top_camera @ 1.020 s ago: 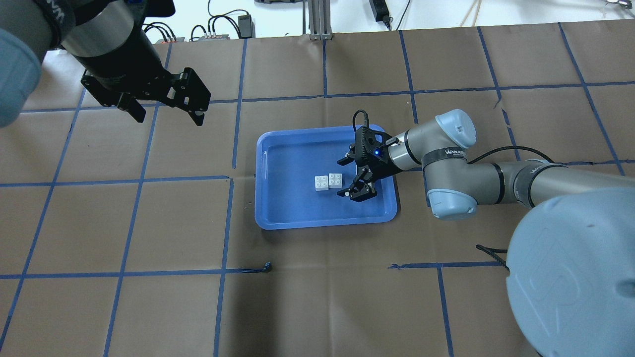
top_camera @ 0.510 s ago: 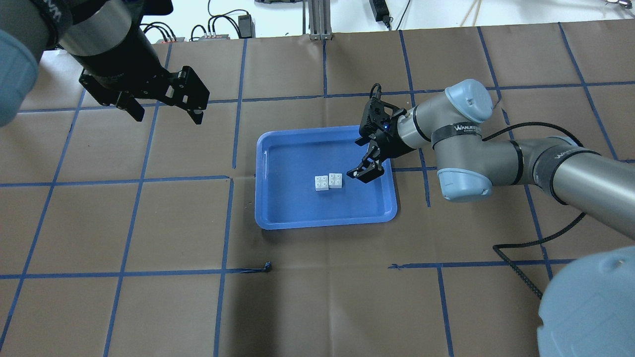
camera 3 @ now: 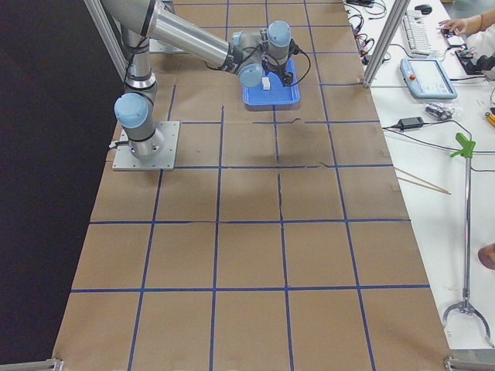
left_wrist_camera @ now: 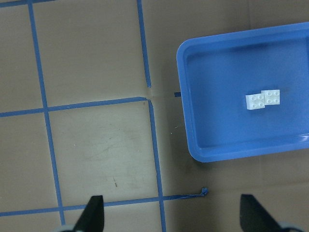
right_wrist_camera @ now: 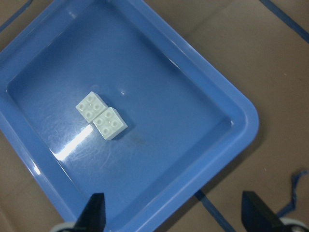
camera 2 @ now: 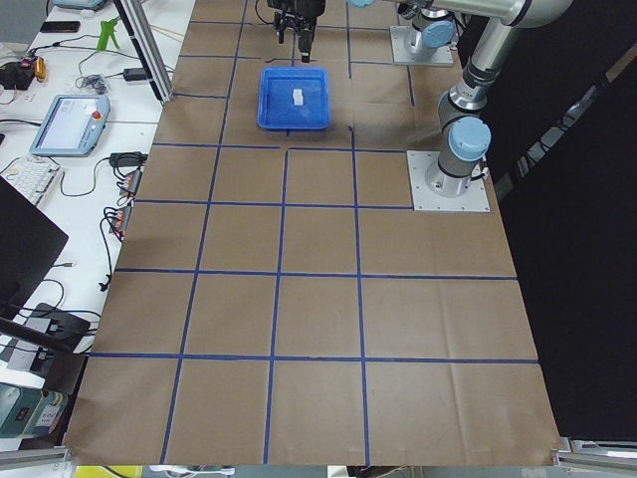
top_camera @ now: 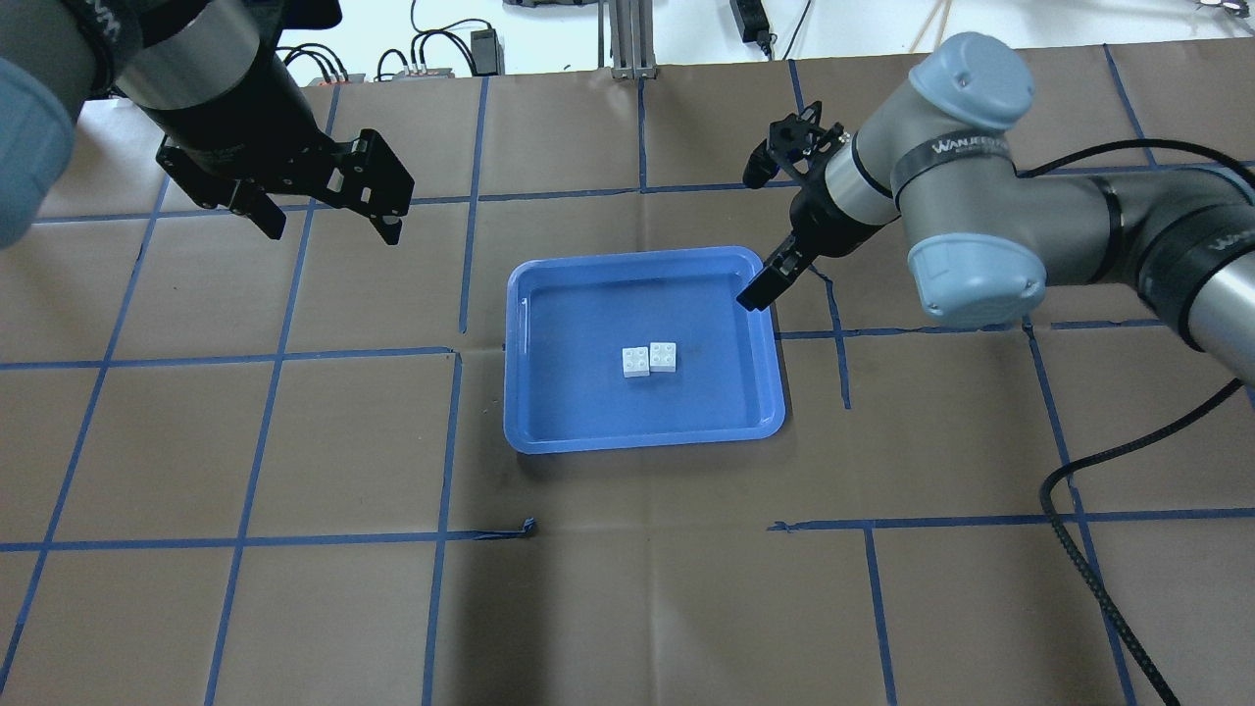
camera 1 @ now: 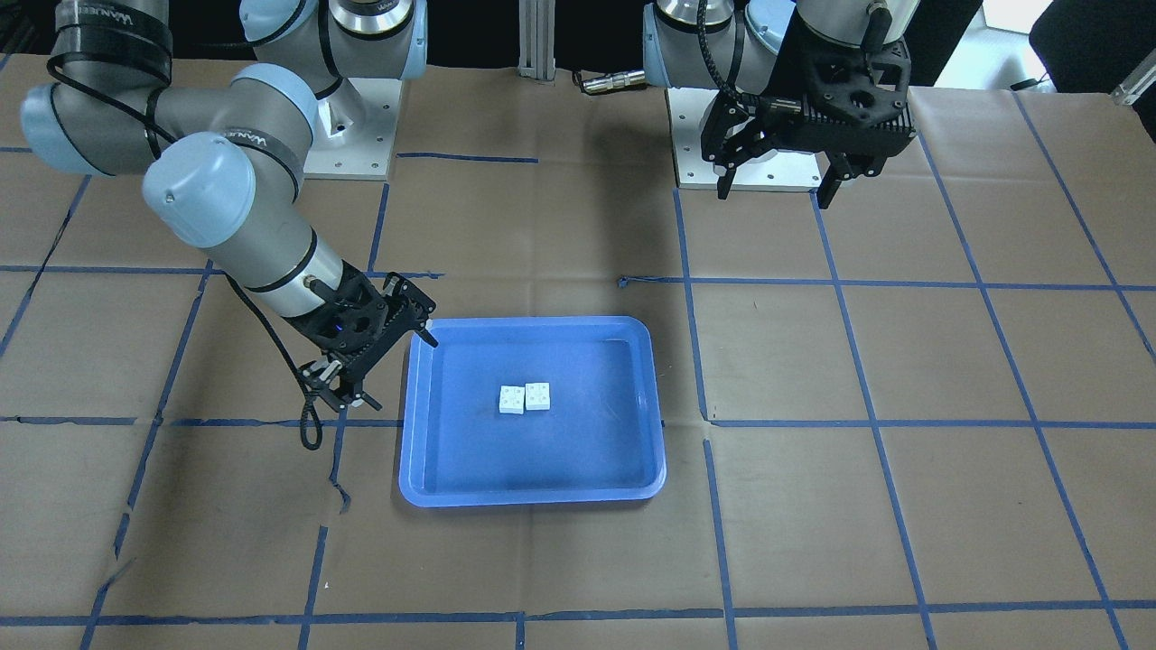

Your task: Assemble white blocks and place on blue tray

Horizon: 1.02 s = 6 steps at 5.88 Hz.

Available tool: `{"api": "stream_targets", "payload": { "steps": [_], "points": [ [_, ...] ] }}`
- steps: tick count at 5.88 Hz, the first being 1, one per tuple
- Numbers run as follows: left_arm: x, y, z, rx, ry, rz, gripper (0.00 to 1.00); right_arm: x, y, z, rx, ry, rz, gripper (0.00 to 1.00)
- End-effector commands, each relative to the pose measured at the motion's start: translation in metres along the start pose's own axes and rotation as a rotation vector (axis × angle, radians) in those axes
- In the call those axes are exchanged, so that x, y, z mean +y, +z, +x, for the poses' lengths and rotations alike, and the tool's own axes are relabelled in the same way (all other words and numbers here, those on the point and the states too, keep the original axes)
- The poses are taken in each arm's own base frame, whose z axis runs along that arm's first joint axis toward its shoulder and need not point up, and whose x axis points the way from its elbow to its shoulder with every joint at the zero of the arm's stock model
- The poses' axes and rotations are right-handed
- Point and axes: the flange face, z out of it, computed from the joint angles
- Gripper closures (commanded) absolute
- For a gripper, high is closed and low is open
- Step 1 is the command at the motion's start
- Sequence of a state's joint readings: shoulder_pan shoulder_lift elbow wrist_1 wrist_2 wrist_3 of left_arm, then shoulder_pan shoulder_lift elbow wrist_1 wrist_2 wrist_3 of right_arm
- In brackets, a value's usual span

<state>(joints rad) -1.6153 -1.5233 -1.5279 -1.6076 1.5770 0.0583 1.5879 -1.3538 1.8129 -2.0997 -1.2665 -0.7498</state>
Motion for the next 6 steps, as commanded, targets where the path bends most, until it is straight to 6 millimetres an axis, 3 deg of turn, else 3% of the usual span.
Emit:
{"api": "stream_targets", "payload": {
  "steps": [1, 4, 6],
  "points": [
    [0.000, -0.001, 0.000, 0.000, 0.000, 0.002, 0.00, -0.007, -0.054, 0.005, 0.065, 0.296, -0.115, 0.00],
    [0.000, -0.002, 0.000, 0.000, 0.000, 0.003, 0.00, 0.032, -0.138, -0.001, 0.213, 0.625, -0.250, 0.00],
    [0.000, -0.002, 0.000, 0.000, 0.000, 0.003, 0.00, 0.046, -0.193, -0.039, 0.242, 0.856, -0.251, 0.00]
  ]
}}
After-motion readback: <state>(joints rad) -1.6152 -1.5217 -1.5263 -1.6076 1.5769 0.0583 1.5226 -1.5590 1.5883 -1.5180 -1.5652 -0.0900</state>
